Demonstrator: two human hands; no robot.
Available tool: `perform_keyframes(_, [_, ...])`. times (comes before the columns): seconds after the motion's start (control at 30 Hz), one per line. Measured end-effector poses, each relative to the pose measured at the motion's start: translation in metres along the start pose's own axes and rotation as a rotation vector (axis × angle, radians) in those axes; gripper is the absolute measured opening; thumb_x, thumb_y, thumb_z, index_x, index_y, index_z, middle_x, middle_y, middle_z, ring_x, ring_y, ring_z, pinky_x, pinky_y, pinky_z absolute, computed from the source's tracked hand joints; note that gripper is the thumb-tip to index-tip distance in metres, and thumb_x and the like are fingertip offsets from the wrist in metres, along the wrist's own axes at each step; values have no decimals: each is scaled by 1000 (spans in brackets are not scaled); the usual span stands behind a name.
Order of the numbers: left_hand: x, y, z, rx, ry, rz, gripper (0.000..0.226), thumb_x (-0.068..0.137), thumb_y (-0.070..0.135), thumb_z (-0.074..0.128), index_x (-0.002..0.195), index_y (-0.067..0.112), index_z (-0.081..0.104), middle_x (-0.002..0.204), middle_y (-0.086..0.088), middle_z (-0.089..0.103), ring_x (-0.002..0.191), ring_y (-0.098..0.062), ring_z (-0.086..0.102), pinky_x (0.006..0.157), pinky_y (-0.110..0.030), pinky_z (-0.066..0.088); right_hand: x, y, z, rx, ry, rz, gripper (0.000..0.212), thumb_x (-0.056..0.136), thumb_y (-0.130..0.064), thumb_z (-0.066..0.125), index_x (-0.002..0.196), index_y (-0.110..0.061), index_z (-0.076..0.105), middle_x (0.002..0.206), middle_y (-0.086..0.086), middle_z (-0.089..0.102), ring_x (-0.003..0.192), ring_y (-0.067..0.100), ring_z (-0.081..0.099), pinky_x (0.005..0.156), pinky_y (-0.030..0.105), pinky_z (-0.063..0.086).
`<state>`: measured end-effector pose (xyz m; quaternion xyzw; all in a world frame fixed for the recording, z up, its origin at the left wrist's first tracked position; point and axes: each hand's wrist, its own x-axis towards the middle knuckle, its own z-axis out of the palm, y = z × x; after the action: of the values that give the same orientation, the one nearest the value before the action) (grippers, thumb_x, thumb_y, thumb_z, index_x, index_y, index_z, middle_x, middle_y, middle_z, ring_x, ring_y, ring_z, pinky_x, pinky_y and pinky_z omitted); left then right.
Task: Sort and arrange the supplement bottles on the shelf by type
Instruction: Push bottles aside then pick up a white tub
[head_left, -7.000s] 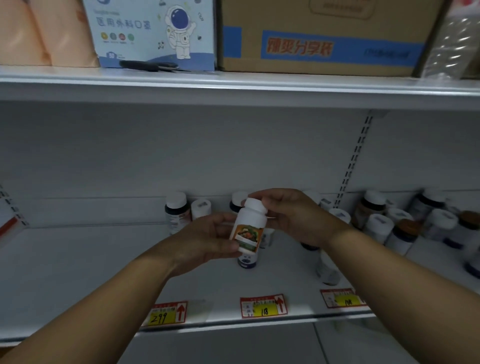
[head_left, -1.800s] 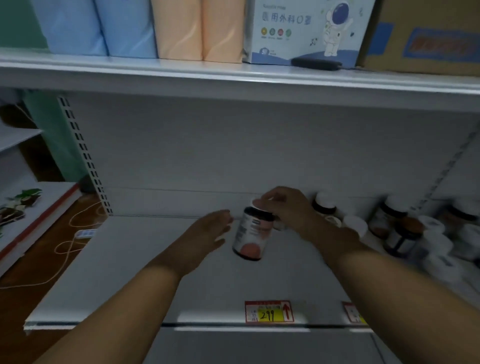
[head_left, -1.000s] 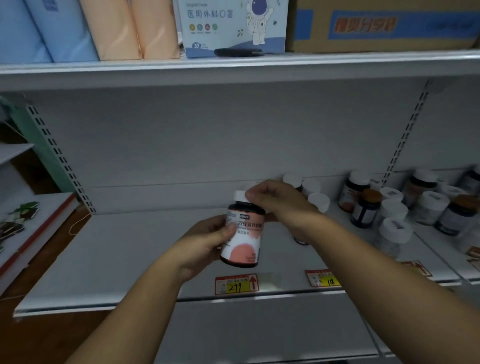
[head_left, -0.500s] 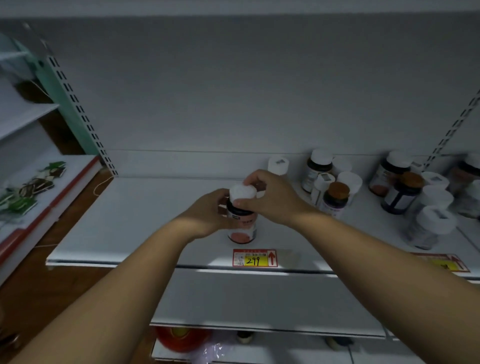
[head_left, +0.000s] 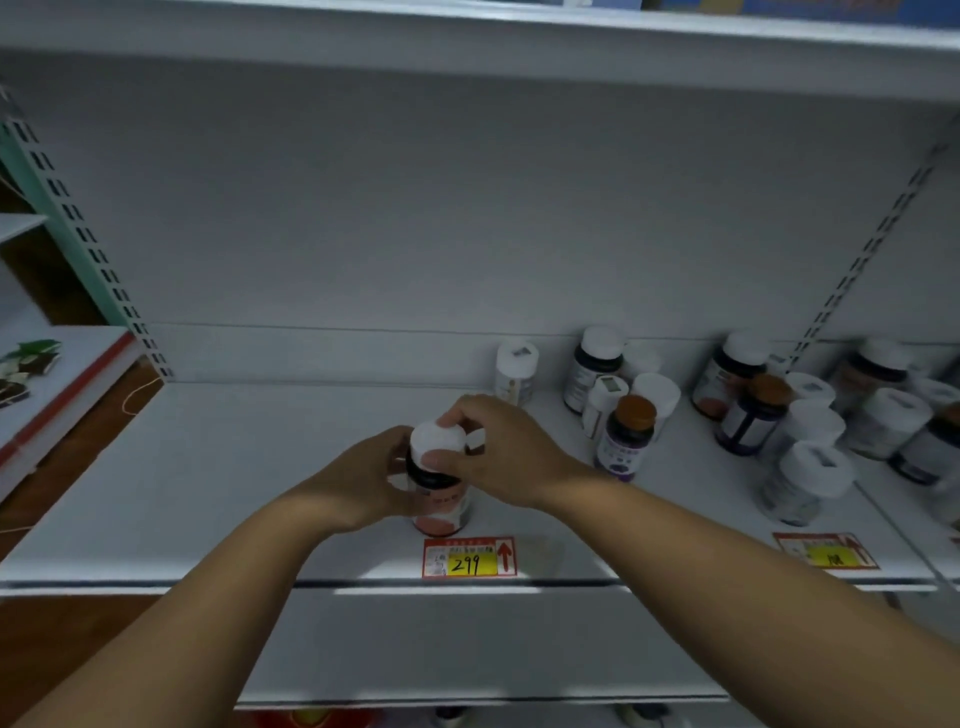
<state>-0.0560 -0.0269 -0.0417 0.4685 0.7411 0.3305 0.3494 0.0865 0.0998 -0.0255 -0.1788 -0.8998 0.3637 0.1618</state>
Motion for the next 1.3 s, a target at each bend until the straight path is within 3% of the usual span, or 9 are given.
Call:
perform_keyframes(0.2, [-6,14,-39,-69,100,21,81,79,-6,62,128,51,32,140,16,37,128,-1,31,99,-27,33,44,35,-43,-207,176,94,34,94,-26,46,124,-12,52,126,14,50,113,28,49,95,36,41])
perform_keyframes(0.3, [-8,27,-48,-63,222,97,73,85,-3,56,118,59,34,142,17,36,131,-3,30,104,-27,29,72,58,-65,-478,23,235,50,92,-24,48,139,-11,36,140,20,34,125,36,40,103,42,36])
perform_keyframes(0.5, [-7,40,-45,21,227,157,64,88,11,57,119,63,33,141,23,35,133,-8,32,106,-25,29,84,63,-54,-623,-40,319,41,88,-34,54,120,-9,43,124,19,41,106,37,50,88,41,45])
perform_keyframes(0.67, [-12,61,-40,20,258,154,52,90,15,57,128,47,43,140,21,37,130,-10,37,102,-22,30,76,58,-54,-561,44,275,21,86,-23,56,91,-15,37,104,16,52,85,24,43,71,33,34])
perform_keyframes(0.77, [-19,79,-38,-7,371,163,42,90,13,57,125,36,51,131,18,44,121,-12,44,94,-23,35,63,47,-64,-301,137,253,20,84,-23,61,99,-10,56,97,11,58,88,24,55,70,29,40])
perform_keyframes(0.87, [-23,99,-28,-49,474,214,35,91,10,55,120,28,57,120,15,54,111,-7,49,84,-13,37,41,28,-83,280,295,215,8,81,-16,68,88,-15,65,94,8,64,84,17,58,72,27,47])
perform_keyframes(1.0, [-29,118,6,-191,465,260,35,93,17,52,125,29,52,118,19,53,110,-3,49,82,-6,36,-3,2,-108,776,238,130,12,82,-16,63,84,-24,73,84,-3,72,82,15,67,71,28,55])
perform_keyframes(1.17, [-25,118,31,-885,-34,59,48,82,32,57,125,11,54,119,-10,65,108,-26,63,88,-35,50,-40,-20,-113,974,176,102,26,75,-19,61,100,-19,67,93,1,68,86,18,66,70,29,54])
perform_keyframes(1.3, [-24,112,44,-1035,-231,95,49,75,30,63,116,3,58,113,-21,67,105,-34,64,79,-36,57,-58,-28,-110,1030,195,104,38,75,-16,56,112,-7,57,98,9,62,87,22,62,70,30,52])
